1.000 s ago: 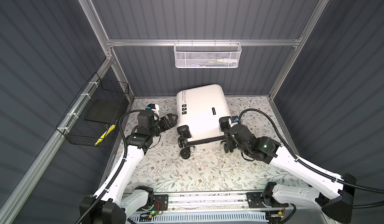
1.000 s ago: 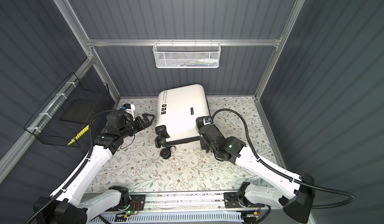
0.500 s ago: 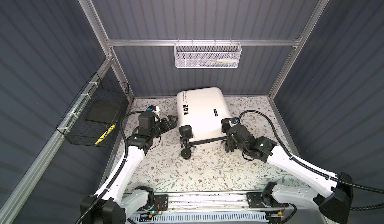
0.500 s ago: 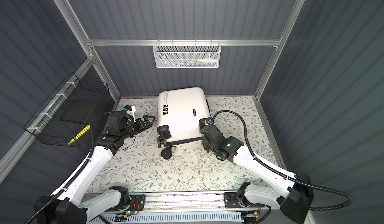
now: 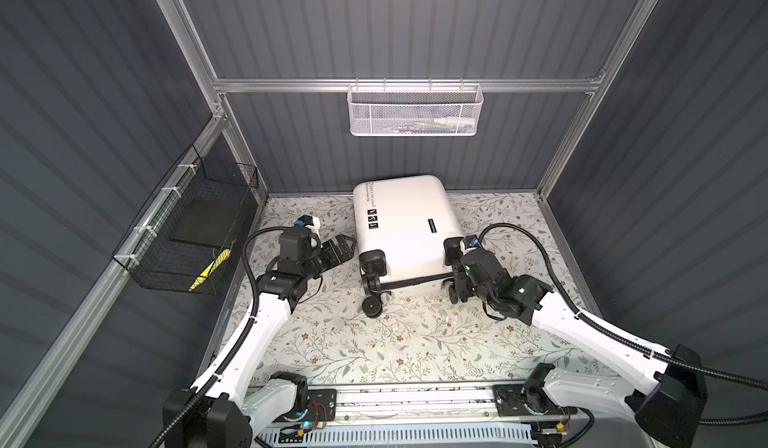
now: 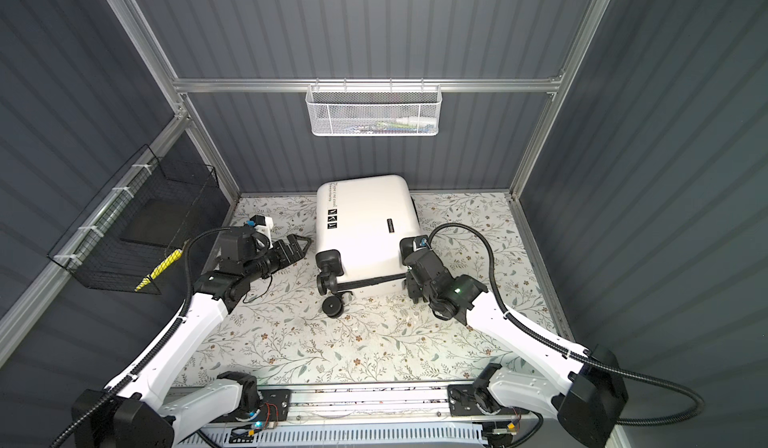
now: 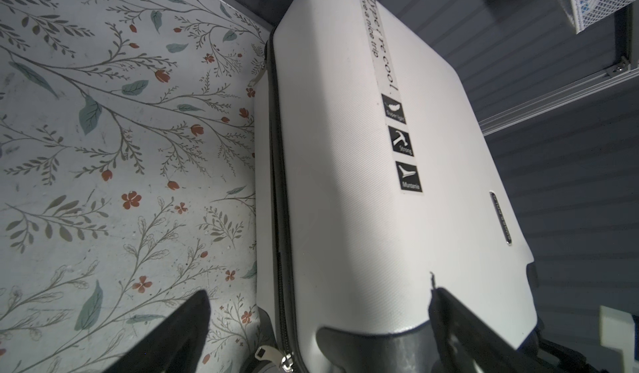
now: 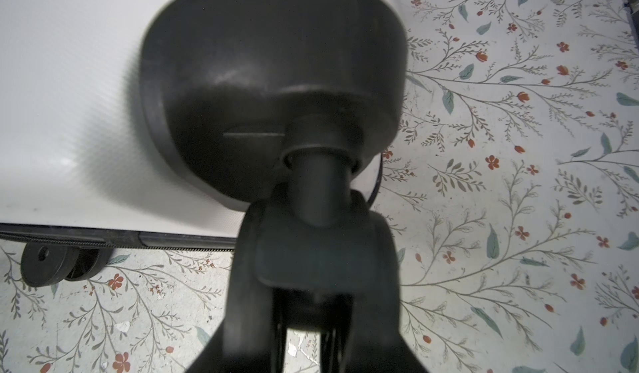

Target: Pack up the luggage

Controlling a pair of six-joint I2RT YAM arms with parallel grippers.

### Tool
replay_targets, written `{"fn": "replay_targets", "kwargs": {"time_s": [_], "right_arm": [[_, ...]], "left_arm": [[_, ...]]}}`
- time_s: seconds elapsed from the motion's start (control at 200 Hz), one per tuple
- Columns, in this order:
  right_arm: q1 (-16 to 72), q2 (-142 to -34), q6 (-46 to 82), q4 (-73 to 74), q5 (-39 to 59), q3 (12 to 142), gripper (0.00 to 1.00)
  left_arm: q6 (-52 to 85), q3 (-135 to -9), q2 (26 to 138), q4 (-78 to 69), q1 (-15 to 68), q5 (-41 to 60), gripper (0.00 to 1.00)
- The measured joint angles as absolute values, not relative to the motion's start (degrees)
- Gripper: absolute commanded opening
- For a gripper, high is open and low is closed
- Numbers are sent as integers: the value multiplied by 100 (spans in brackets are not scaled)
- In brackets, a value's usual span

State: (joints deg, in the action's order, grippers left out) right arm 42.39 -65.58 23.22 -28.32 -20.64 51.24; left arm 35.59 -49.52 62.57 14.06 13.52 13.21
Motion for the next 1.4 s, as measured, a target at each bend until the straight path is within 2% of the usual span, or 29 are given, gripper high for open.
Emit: {"fn": "replay_targets", "kwargs": {"time_s": [0.245,0.685,1.056,1.396], "right_arm": [[4121,-6571,2200,-3026,-1914,5328,3],[3664,-6598,2139,-2613,-1507,5118,2],[3155,-6584,1953,-2425,-958,5078,2],[3024,-6598,1903,-2412,-731,5081,2]], "left_arm": [[3577,-4346,5968,1374,1352,1177,100],[4104,-2344,4818,766,1352,1175,100],[4263,-1529,5315,-738,1518,1562,89],[3717,-1186,5865,-2119,2539,1031,87]]}}
